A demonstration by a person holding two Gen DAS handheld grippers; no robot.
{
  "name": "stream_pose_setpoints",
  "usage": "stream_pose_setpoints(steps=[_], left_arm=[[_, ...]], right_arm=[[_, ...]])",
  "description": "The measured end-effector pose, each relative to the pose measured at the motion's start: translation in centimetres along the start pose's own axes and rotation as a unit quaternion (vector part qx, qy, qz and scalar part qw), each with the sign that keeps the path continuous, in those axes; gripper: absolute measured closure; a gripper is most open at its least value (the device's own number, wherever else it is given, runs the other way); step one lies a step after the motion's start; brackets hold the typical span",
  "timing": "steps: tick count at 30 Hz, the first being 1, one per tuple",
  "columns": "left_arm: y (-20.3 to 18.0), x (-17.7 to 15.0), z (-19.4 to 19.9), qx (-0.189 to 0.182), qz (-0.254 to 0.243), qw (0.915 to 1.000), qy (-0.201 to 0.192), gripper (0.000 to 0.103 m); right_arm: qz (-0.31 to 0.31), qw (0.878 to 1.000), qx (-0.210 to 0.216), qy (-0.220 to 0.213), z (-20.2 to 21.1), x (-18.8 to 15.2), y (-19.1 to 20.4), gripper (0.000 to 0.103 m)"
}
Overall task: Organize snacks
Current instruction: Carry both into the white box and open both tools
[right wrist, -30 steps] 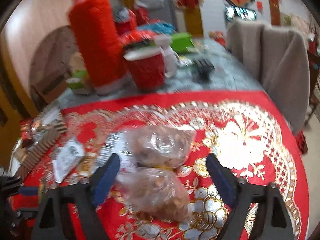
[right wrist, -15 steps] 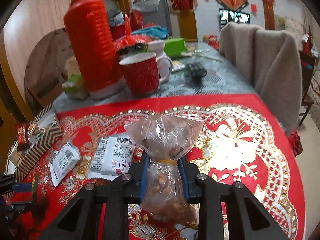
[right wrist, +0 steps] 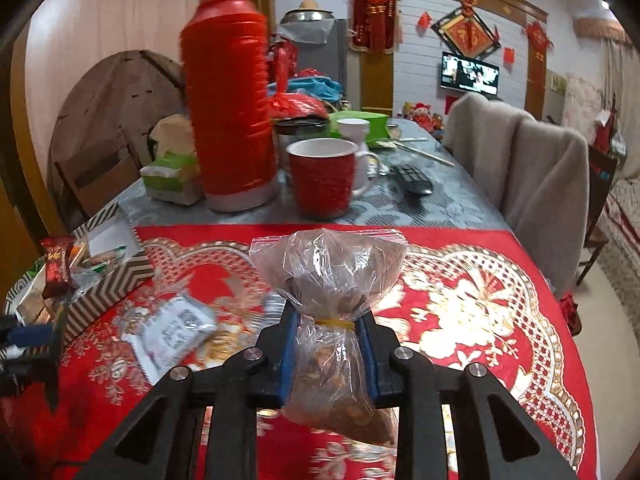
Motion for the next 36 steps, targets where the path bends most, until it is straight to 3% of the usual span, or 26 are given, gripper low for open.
stream_pose_setpoints(steps=[7, 12, 16, 20, 28, 36], left_arm=[[5.6, 2.3, 3.4, 0.025, 0.057, 0.9966, -0.053, 0.061], [11.8, 2.8, 5.7, 0.086, 0.110, 0.9867, -0.084, 0.061], [16.1, 2.2, 6.7, 0.164, 0.135, 0.9725, -0.095, 0.061], [18.0, 1.3, 6.7, 0.204, 0.142, 0.9648, -0.086, 0.061], [18.3, 0.2, 4.0, 0.246, 0.123, 0.9604, -0.045, 0.061], [19.7, -0.8, 2.2, 0.277, 0.126, 0.9524, -0.010, 0.061]], right_arm=[[0.029, 0.999, 0.019, 0.006, -1.1, 0.8, 4.7, 0.077], [0.048, 0.998, 0.048, 0.007, -2.1, 1.9, 8.9, 0.077], [0.066, 0.994, 0.089, -0.001, -2.8, 3.2, 13.4, 0.077], [0.085, 0.989, 0.117, -0.012, -3.4, 4.3, 17.4, 0.077], [0.095, 0.981, 0.168, -0.019, -5.8, 6.1, 23.8, 0.077], [0.072, 0.978, 0.196, 0.020, -10.2, 4.5, 27.2, 0.076]])
Point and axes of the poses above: each gripper's, at about its wrist camera, not at the fingertips, and z roughly against the way its jaws point, y to its left, x to its top, the point moved 6 cm from there along -z, roughly the way its jaws point, and after that the axes turned 10 degrees about x, right-handed, at the moved point
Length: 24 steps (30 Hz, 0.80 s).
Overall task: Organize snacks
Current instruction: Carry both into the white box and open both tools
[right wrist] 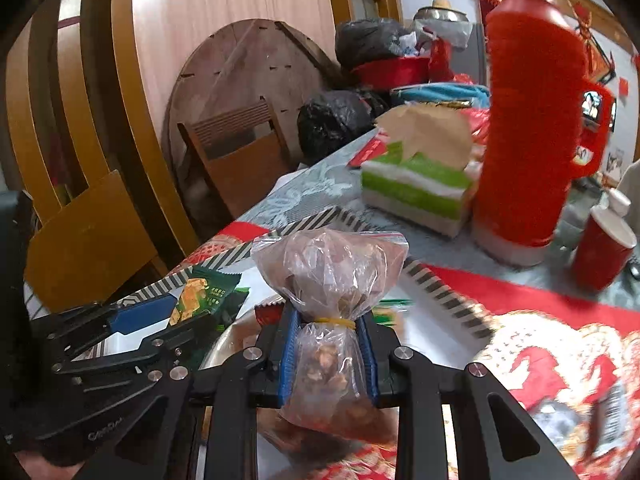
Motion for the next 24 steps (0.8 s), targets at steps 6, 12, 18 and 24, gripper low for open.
stream_pose_setpoints(steps=[6, 12, 18, 24], left_arm=[[0.5, -0.2, -0.8, 0.010, 0.007, 0.9998, 0.013, 0.061], [0.6, -0.1, -0.8, 0.008, 0.014, 0.9997, 0.017, 0.054], [1.4, 1.1, 1.0, -0.003, 0.046, 0.9986, -0.026, 0.039], [2.6, 2.2, 2.8, -0.030, 0.094, 0.9927, -0.070, 0.031]], right_arm=[[-0.002, 1.000, -0.010, 0.020, -2.7, 0.8, -0.6, 0.076], [0.015, 0.999, -0.030, 0.022, -3.2, 0.8, -0.3, 0.073], [0.016, 0.999, -0.030, -0.006, -1.7, 1.7, -0.1, 0.065], [0.030, 0.998, -0.025, -0.052, 1.0, 3.4, 0.6, 0.054]])
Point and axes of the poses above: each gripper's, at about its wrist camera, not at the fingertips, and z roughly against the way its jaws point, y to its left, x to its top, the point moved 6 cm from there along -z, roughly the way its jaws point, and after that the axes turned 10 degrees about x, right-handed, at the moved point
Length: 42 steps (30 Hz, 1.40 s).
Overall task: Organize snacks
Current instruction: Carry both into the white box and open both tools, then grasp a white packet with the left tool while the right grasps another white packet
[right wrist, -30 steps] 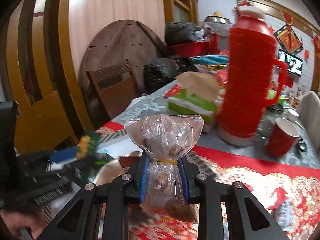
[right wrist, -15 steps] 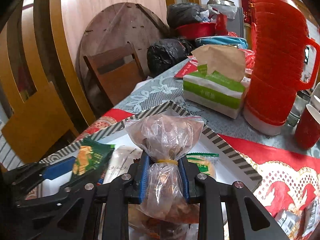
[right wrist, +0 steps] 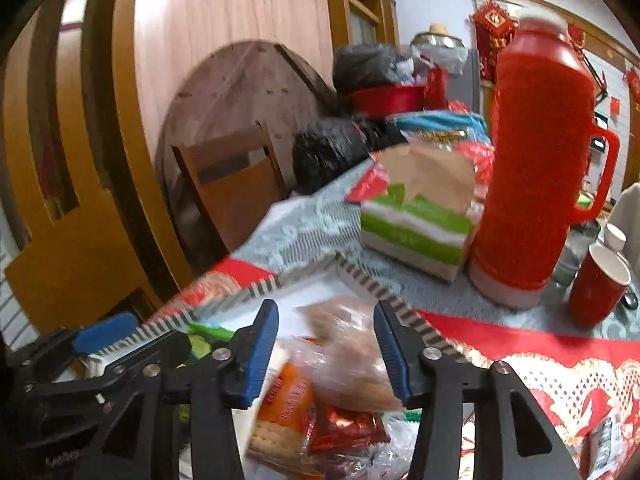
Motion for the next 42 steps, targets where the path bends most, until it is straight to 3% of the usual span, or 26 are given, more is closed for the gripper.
stream_pose_setpoints(steps=[8, 12, 15, 18, 21, 24, 27, 32, 36, 42], left_arm=[[-1.2, 0.8, 1.8, -0.033, 0.014, 0.9979, -0.054, 0.025], [-4.1, 0.5, 3.3, -0.061, 0.009, 0.9963, -0.060, 0.025], [-7.2, 0.5, 4.7, -0.080, -0.021, 0.9948, -0.059, 0.024], [-11.7, -0.1, 4.9, -0.103, -0.065, 0.9917, -0.043, 0.024], [-15.6, -1.8, 4.0, -0.119, -0.100, 0.9877, -0.015, 0.024], [-20.2, -4.9, 2.2, -0.149, -0.152, 0.9762, 0.039, 0.024], [-24.5, -8.4, 0.5, -0.167, -0.209, 0.9605, 0.076, 0.024], [-28.0, -11.0, -1.3, -0.165, -0.272, 0.9440, 0.088, 0.024], [-28.0, -11.7, -2.5, -0.157, -0.272, 0.9433, 0.107, 0.024], [-28.1, -12.4, -4.0, -0.145, -0.278, 0.9399, 0.134, 0.024]], right_arm=[[0.012, 1.000, -0.009, -0.018, 3.3, 0.4, -0.4, 0.054], [0.013, 0.999, -0.024, -0.026, 6.8, -0.7, -2.8, 0.054], [0.022, 0.997, -0.059, -0.035, 10.3, -2.2, -6.2, 0.051], [0.007, 0.996, -0.083, -0.029, 13.1, -4.2, -11.0, 0.040], [-0.026, 0.993, -0.113, -0.014, 14.9, -6.4, -16.2, 0.040], [-0.076, 0.990, -0.115, -0.002, 15.9, -8.4, -20.6, 0.040], [-0.137, 0.986, -0.091, 0.029, 15.5, -10.5, -24.2, 0.040], [-0.164, 0.982, -0.061, 0.070, 14.1, -12.6, -25.5, 0.040], [-0.143, 0.983, -0.061, 0.099, 12.6, -13.2, -24.5, 0.040], [-0.116, 0.978, -0.109, 0.132, 11.5, -14.1, -24.5, 0.040]])
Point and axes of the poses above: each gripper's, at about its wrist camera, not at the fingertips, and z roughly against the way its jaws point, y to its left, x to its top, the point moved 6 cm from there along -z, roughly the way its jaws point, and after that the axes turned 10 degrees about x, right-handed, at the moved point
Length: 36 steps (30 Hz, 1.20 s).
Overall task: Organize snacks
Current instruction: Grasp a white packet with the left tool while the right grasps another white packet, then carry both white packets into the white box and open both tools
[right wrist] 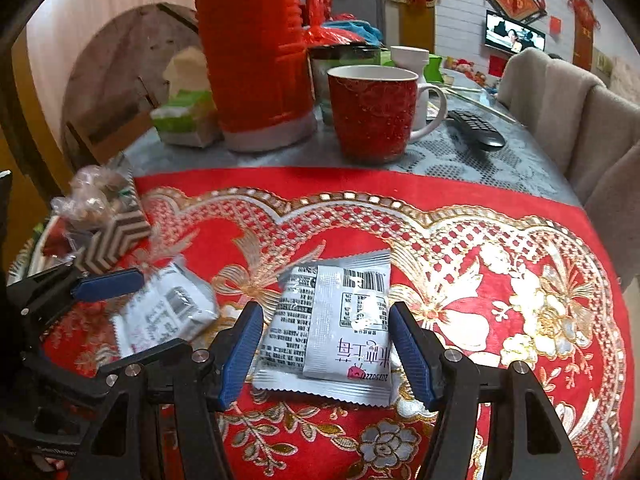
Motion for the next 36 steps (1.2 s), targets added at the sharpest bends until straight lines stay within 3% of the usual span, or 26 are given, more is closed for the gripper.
stream_pose_setpoints(steps=[7, 10, 11, 13, 21, 36], left_arm=[[-0.3, -0.2, -0.3, 0.016, -0.010, 0.9998, 0.001, 0.025], [0.0, -0.2, -0.3, 0.036, -0.005, 0.9993, -0.001, 0.039], [0.1, -0.2, -0.1, 0.038, -0.003, 0.9993, -0.003, 0.048], [0.3, -0.4, 0.0, 0.041, -0.002, 0.9991, -0.005, 0.052], [0.5, -0.7, 1.1, 0.047, 0.000, 0.9988, -0.013, 0.052], [2.9, 0.4, 4.7, 0.061, 0.034, 0.9960, -0.055, 0.052]], right_arm=[[-0.021, 1.000, -0.011, 0.003, -0.1, 0.0, -1.0, 0.044], [-0.016, 1.000, -0.009, 0.003, 0.0, 0.0, -0.7, 0.050], [-0.014, 1.000, -0.008, 0.002, 0.0, 0.0, -0.6, 0.050], [-0.013, 1.000, -0.007, 0.000, 0.1, 0.1, -0.5, 0.053], [0.006, 0.999, -0.013, -0.032, 1.3, 0.4, 0.2, 0.054], [0.029, 0.998, -0.038, -0.044, 1.7, 0.6, 0.9, 0.054]])
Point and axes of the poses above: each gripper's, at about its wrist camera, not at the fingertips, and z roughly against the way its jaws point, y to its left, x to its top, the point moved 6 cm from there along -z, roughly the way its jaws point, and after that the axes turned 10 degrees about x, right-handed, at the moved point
